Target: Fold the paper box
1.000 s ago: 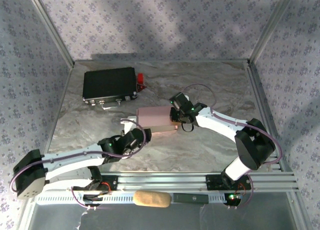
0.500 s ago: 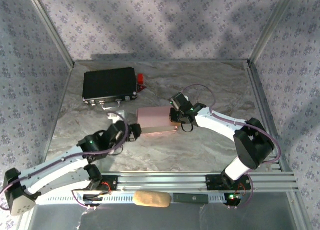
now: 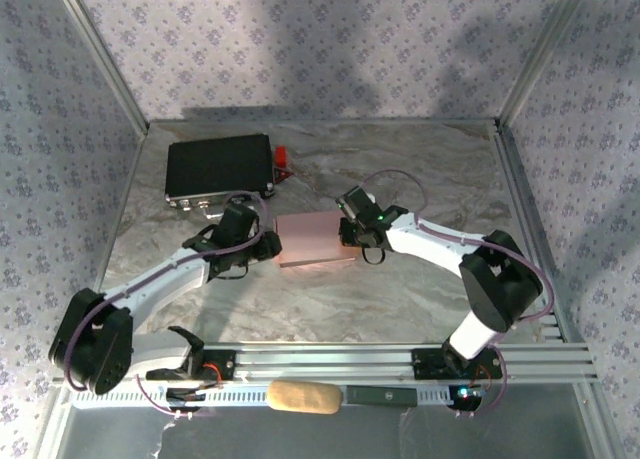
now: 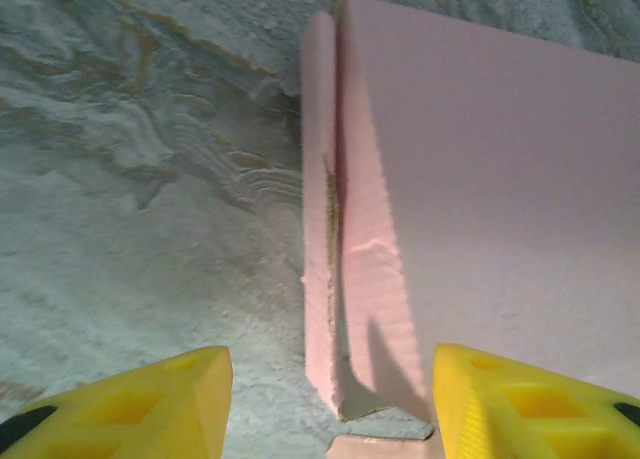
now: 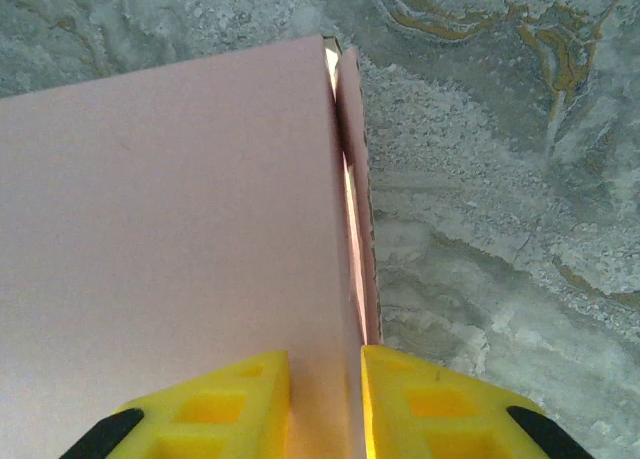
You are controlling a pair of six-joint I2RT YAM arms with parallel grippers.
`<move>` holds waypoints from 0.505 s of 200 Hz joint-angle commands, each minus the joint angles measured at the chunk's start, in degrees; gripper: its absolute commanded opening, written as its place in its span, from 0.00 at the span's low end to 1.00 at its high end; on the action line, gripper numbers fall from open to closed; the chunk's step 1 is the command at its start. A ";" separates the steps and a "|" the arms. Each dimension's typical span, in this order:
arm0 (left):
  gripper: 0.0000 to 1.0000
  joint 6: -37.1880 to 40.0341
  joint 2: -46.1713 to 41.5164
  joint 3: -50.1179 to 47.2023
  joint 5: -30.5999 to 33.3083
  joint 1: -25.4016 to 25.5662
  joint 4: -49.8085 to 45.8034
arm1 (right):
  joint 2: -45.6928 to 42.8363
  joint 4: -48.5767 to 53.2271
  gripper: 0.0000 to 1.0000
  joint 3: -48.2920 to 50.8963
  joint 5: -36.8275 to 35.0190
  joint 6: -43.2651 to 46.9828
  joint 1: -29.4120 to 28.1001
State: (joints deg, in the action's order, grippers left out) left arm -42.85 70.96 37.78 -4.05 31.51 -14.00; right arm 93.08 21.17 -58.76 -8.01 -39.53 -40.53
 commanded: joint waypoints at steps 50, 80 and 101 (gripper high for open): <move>0.47 1.98 6.94 -0.53 -2.70 0.06 8.96 | 2.79 1.13 0.26 0.05 -2.18 1.20 0.40; 0.34 2.94 10.74 -0.25 -2.37 0.12 10.04 | 3.19 1.13 0.26 0.08 -2.15 1.36 0.49; 0.29 3.22 12.10 -0.93 -1.84 0.13 10.69 | 3.26 1.16 0.25 0.03 -2.29 1.62 0.54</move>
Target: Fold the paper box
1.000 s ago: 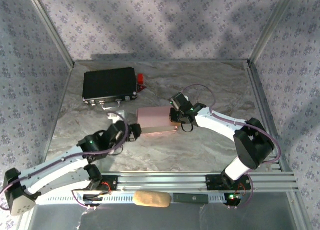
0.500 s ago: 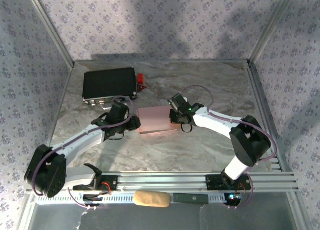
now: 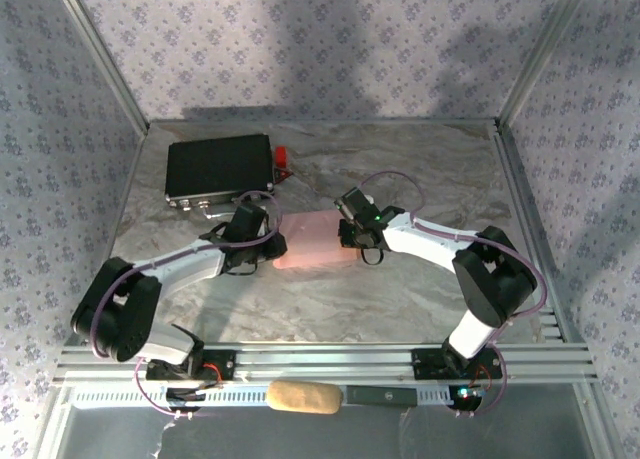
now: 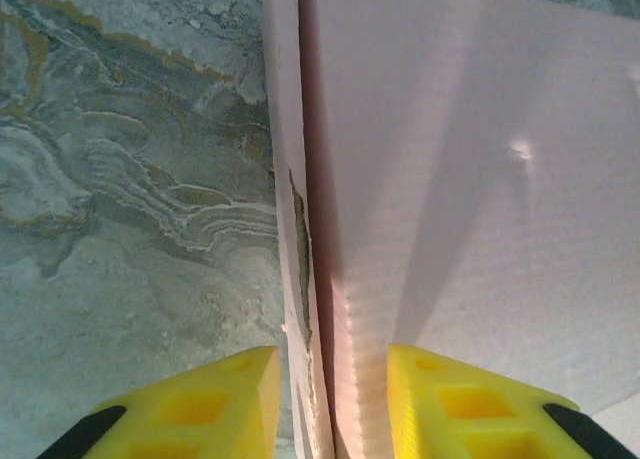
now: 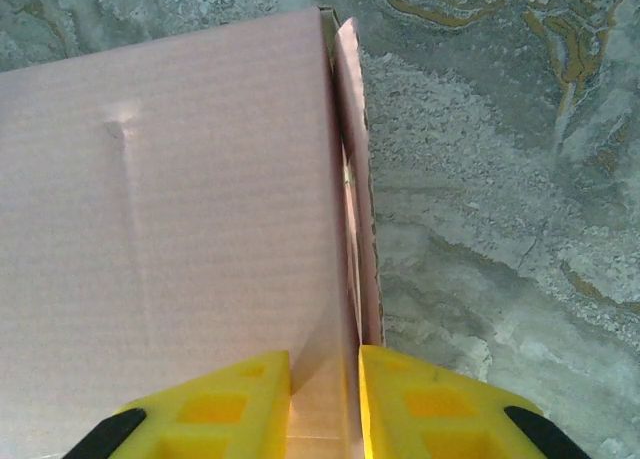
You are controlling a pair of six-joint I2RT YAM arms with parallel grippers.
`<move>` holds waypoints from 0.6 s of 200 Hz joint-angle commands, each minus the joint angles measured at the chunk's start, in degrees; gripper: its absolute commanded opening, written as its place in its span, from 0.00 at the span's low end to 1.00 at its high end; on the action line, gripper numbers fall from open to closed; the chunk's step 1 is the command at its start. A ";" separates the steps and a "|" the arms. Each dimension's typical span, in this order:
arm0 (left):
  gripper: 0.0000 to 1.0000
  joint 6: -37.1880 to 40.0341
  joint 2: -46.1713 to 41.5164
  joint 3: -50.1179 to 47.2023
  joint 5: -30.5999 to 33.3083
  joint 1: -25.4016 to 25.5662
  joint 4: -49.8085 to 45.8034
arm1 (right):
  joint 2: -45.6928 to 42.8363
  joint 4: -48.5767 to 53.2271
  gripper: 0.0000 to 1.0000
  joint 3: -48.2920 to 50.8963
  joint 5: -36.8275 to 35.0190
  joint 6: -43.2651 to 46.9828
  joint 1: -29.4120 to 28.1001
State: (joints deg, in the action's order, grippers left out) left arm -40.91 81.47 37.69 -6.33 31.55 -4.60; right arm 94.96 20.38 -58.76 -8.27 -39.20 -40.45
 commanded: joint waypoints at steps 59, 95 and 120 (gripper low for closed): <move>0.20 0.71 1.95 -2.93 0.71 0.10 3.15 | 1.56 2.01 0.21 -0.02 -1.42 2.54 1.02; 0.20 0.57 1.04 -2.60 0.93 1.02 2.25 | -0.68 1.34 0.22 0.42 0.39 2.72 1.85; 0.20 0.74 -0.01 -2.02 1.67 1.28 0.94 | -2.86 0.98 0.25 1.18 1.65 5.03 3.65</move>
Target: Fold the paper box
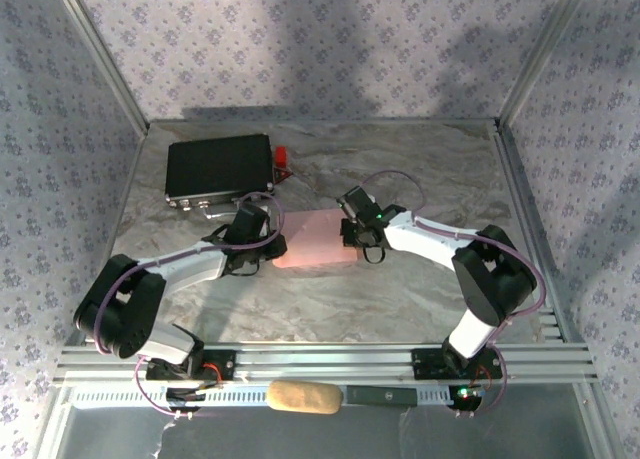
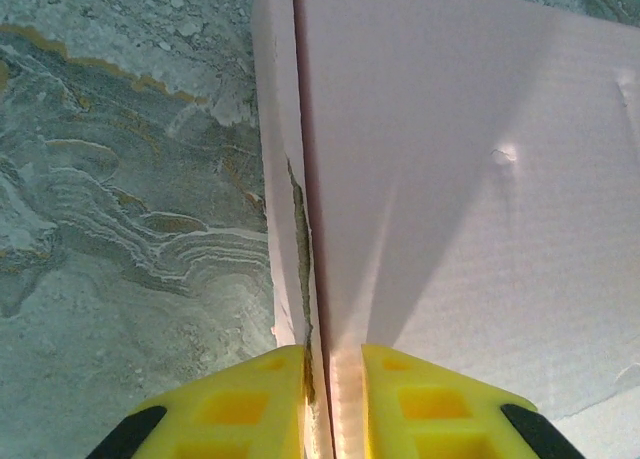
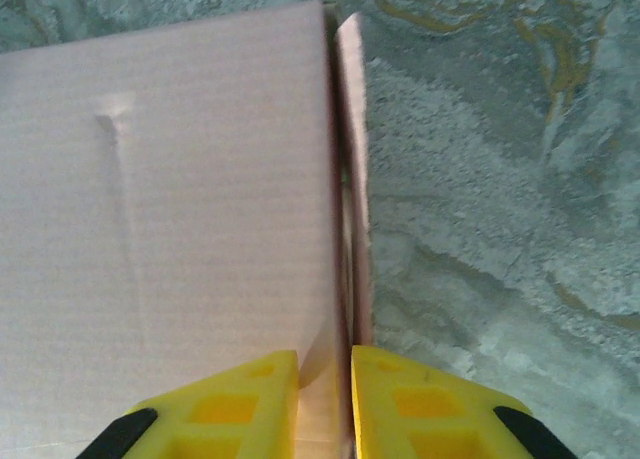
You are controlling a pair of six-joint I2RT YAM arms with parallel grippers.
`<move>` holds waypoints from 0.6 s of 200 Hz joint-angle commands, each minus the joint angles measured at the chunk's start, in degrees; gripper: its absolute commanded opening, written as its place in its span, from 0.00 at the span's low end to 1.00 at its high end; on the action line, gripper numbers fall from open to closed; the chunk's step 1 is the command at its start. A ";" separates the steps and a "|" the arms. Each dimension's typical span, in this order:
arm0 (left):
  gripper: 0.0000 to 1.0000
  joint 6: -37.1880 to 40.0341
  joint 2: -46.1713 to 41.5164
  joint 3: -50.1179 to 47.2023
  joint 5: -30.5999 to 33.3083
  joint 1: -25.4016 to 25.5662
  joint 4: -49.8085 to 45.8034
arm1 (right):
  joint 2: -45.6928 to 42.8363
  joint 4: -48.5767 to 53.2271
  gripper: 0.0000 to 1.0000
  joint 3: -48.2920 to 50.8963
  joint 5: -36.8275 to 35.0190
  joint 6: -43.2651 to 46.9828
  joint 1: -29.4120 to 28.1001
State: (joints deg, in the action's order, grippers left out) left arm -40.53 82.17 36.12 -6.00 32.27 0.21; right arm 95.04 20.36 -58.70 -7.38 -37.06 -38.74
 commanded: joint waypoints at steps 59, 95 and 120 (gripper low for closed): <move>0.19 0.83 -0.44 0.82 1.55 0.90 -5.13 | -2.83 -3.16 0.35 3.43 6.39 5.94 3.34; 0.19 0.92 0.18 1.05 1.59 1.04 -4.87 | 1.08 -2.79 0.36 1.57 8.97 7.62 3.43; 0.19 0.82 0.92 1.41 1.52 1.22 -4.45 | 2.52 -3.29 0.27 1.85 9.21 7.28 3.59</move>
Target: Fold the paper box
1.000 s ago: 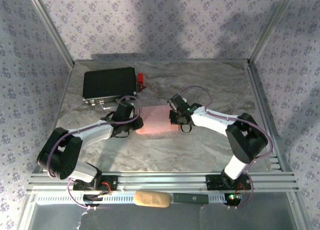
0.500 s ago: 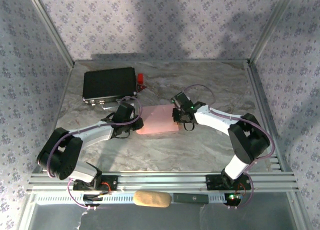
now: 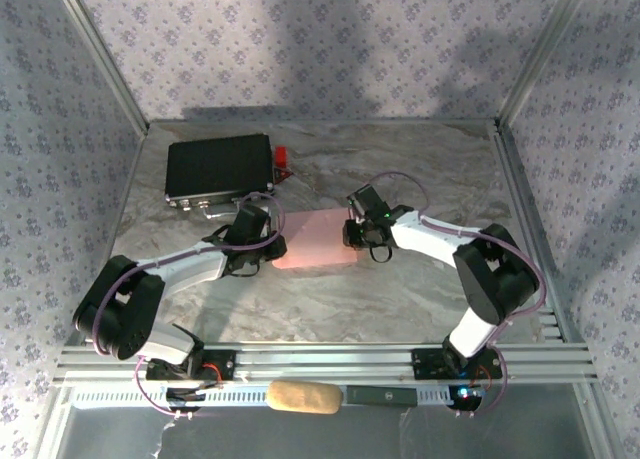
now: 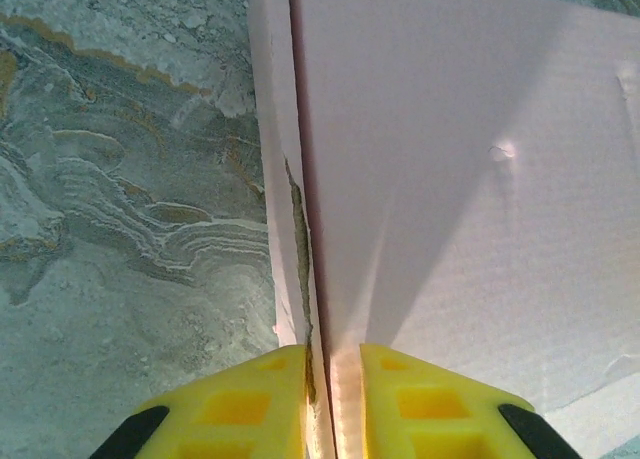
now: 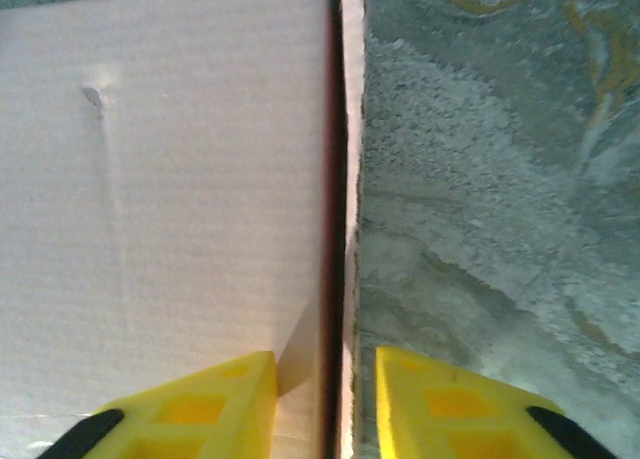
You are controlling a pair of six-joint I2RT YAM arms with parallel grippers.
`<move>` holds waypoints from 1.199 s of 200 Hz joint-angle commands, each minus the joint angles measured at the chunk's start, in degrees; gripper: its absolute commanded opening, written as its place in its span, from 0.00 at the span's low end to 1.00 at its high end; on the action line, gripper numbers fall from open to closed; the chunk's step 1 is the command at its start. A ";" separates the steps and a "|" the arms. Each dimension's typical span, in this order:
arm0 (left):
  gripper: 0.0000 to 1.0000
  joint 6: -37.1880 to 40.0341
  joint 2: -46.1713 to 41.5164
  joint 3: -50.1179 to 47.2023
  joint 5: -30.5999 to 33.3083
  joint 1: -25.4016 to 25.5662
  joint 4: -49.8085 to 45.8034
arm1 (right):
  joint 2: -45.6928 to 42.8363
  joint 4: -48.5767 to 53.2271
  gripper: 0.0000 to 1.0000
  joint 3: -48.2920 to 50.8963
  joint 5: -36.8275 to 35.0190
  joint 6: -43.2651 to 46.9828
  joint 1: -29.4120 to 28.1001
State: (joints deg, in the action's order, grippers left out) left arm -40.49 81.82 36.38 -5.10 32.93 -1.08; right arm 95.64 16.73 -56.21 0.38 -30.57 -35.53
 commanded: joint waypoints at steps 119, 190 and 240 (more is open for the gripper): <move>0.22 2.26 -4.72 4.40 2.16 1.68 -8.48 | -5.47 1.68 0.27 0.76 2.15 1.16 1.85; 0.39 4.03 -6.09 4.80 -4.52 -3.65 -9.71 | -8.06 -4.13 0.39 5.44 16.21 1.40 10.29; 0.36 2.44 -1.23 1.20 -9.75 -4.73 -0.09 | -4.13 -9.14 0.41 7.72 26.55 0.63 15.30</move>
State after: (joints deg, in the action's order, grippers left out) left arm -37.78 78.72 39.29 -10.61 28.42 -6.61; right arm 89.19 11.25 -49.84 19.03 -29.52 -21.67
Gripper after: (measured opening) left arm 0.368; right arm 0.406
